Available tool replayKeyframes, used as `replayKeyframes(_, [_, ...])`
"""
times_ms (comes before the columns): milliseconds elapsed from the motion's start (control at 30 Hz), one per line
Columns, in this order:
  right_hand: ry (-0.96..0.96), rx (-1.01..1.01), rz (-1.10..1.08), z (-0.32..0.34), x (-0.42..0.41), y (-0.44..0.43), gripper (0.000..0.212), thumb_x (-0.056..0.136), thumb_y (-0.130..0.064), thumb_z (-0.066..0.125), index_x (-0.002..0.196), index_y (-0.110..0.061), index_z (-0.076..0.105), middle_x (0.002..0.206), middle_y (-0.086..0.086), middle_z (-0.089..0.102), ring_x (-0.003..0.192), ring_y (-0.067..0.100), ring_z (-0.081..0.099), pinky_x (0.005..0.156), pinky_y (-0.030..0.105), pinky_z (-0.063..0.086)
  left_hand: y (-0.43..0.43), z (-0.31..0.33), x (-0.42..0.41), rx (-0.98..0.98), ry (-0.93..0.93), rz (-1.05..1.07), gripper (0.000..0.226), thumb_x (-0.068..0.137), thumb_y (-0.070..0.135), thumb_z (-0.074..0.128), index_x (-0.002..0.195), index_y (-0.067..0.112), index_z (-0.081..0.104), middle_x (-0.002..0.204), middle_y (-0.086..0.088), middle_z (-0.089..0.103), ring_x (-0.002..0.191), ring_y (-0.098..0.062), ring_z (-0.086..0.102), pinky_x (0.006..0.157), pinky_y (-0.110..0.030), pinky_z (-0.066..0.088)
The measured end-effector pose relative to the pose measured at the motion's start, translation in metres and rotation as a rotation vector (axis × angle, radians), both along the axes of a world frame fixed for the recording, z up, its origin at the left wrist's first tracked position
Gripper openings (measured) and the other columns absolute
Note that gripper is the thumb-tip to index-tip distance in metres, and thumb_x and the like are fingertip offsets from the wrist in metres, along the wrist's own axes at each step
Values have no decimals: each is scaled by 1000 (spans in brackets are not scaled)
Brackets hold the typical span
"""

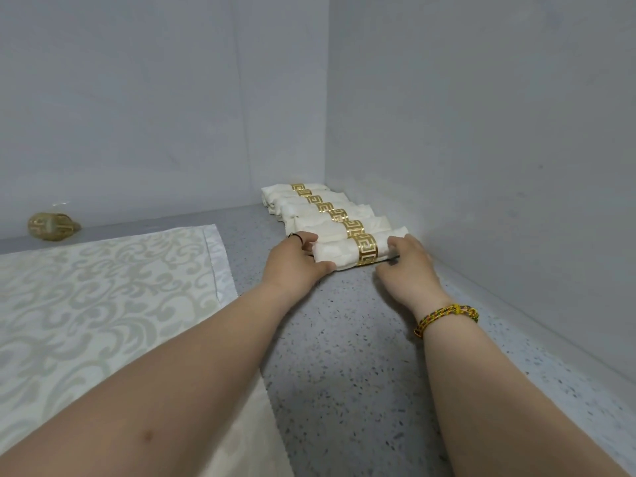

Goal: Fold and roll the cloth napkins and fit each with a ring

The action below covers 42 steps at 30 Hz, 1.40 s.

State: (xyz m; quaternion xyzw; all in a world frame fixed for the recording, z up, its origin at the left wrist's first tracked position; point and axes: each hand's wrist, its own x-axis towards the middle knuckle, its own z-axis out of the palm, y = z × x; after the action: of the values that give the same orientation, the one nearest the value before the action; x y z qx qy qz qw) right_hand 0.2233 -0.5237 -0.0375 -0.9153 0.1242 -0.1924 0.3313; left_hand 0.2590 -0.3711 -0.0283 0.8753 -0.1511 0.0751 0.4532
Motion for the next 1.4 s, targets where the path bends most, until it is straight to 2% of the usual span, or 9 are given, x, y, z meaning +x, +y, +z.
replayKeyframes(200, [-28,-188,112,9,-9,18,42,89,-10,45,131,-11,43,148,11,27,138,24,17,109,25,14,31,12,-29,-7,38,-68,47,81,26,66,125,19,49,115,4,52,95,-8,49,83,-21,40])
replayKeyframes(433, [-26,-189,185,14,-27,30,33,84,-5,53,117,-1,53,129,15,48,124,30,37,97,25,28,154,22,-107,210,-12,-135,23,83,30,62,88,47,47,96,36,42,86,22,39,74,7,31])
replayKeyframes(567, [-31,-180,191,22,-42,52,36,87,-4,51,123,-3,52,135,12,46,128,28,37,101,25,28,229,19,-163,250,94,-35,27,80,34,65,86,51,46,101,41,39,97,16,43,74,9,28])
replayKeyframes(633, [-65,-159,197,27,-52,70,38,89,-7,49,127,-6,50,139,11,44,130,25,37,105,26,26,258,19,-191,254,123,-12,39,57,62,71,86,55,47,101,42,39,99,21,44,74,9,29])
replayKeyframes(700, [-53,-117,239,32,-67,96,37,91,-13,50,128,-11,50,139,8,44,129,23,39,103,25,28,283,18,-215,275,124,-7,67,23,96,42,81,63,52,104,44,38,93,38,33,76,11,25])
replayKeyframes(933, [179,-132,756,46,-170,201,36,84,-29,62,119,-28,54,122,-12,52,110,0,47,88,3,33,316,-6,-259,404,120,-85,95,23,102,5,108,63,26,119,49,3,123,19,13,99,-4,14])
replayKeyframes(1033, [217,-249,995,36,-210,234,48,79,-33,68,124,-27,53,126,-17,49,108,-13,37,86,-9,22,314,-10,-265,406,30,-41,123,20,100,-4,126,50,35,122,42,11,121,15,15,102,-7,14])
replayKeyframes(1233, [-4,-186,974,3,-231,261,22,80,-21,68,101,-15,71,118,-8,62,104,-23,38,93,-1,27,318,-5,-278,321,37,-80,114,19,100,16,113,46,53,103,49,25,101,26,30,78,10,20])
replayKeyframes(1400, [-28,7,794,-4,-233,270,13,80,-18,68,92,-16,74,85,-35,61,88,-24,51,87,2,38,316,-2,-280,312,60,-128,52,38,79,63,82,56,48,100,44,39,96,29,34,87,3,28])
